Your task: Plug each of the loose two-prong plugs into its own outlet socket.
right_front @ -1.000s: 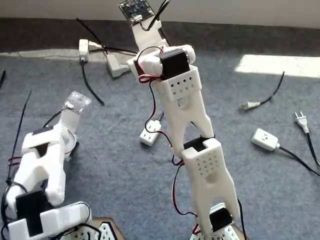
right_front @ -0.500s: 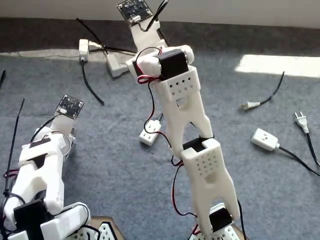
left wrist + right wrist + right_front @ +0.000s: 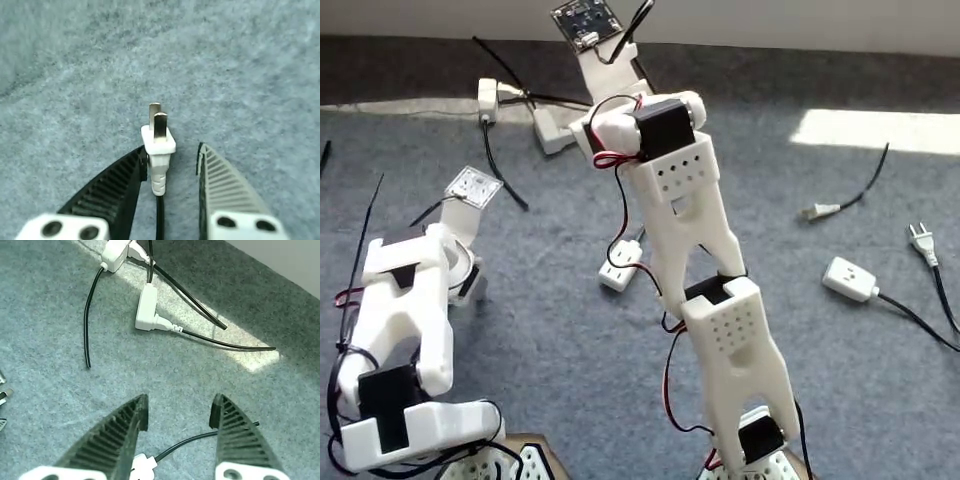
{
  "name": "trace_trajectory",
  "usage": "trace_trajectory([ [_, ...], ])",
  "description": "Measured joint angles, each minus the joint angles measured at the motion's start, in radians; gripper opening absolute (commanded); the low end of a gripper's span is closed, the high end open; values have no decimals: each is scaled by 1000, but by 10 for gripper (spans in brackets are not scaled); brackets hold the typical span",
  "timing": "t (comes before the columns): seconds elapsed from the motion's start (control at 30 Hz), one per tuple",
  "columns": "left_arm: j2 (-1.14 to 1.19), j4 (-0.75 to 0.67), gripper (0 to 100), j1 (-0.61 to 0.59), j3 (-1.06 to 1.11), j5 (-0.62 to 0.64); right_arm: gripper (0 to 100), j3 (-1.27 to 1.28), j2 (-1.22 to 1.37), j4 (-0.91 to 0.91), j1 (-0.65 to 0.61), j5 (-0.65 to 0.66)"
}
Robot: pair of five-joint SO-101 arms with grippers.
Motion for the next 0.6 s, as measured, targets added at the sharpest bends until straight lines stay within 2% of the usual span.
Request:
trace_trajectory([
  [0.2,0,3,187,6,0,8,207,0,0,0,0,0],
  [0.3,0,2,144,6,0,8,207,0,0,0,0,0],
  [0.47,0,-78,115,3,28,8,207,0,0,0,0,0],
  [0.6,0,-112,115,3,51,-38,207,0,0,0,0,0],
])
